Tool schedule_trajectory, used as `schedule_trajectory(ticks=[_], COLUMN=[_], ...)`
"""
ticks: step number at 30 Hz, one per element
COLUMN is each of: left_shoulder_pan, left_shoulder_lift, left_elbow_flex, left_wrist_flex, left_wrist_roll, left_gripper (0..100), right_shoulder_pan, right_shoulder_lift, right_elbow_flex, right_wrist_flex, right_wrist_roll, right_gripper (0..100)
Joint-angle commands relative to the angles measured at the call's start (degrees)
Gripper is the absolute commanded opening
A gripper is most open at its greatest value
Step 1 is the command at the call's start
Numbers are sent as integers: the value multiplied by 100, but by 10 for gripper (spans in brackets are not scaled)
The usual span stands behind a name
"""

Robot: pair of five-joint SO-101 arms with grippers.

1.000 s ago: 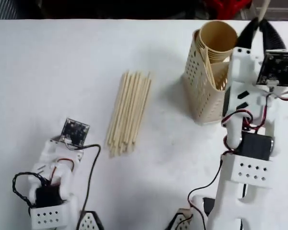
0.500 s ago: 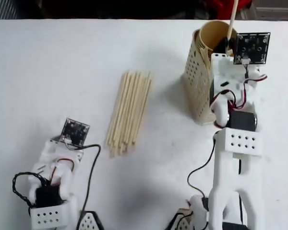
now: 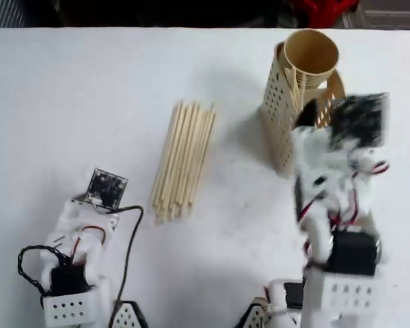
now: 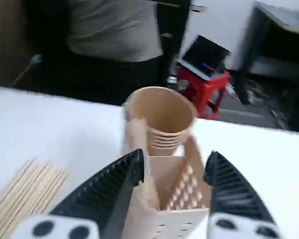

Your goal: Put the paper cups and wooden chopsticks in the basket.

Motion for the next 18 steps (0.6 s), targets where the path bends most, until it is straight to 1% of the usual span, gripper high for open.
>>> schedule_trajectory(ticks=[1,5,8,10,13,16,18], left_shoulder_pan=[48,48,48,48,48,31,31], left_shoulder_lift=[-40,-40,-40,-40,-40,-40,-40], left_elbow_flex=[-18,-18,-18,-18,-18,-18,-18], left_wrist_flex=[18,26,26,26,26,26,26], left_wrist_roll=[-53,-44,-44,-44,-44,-44,-44], left_gripper=[143,143,143,143,143,143,143], right_shoulder_pan=[-910,-1516,-1851,-2088,-2527,-2826,-2879], right_shoulder_lift=[-286,462,1543,2308,3433,4382,4910], right_elbow_flex=[-123,-431,-695,-844,-1055,-1169,-1196], right_wrist_flex=[664,1095,1218,1209,1138,1103,857], right_wrist_roll=[712,695,325,0,-299,-325,-360], right_gripper=[132,133,150,160,170,169,169])
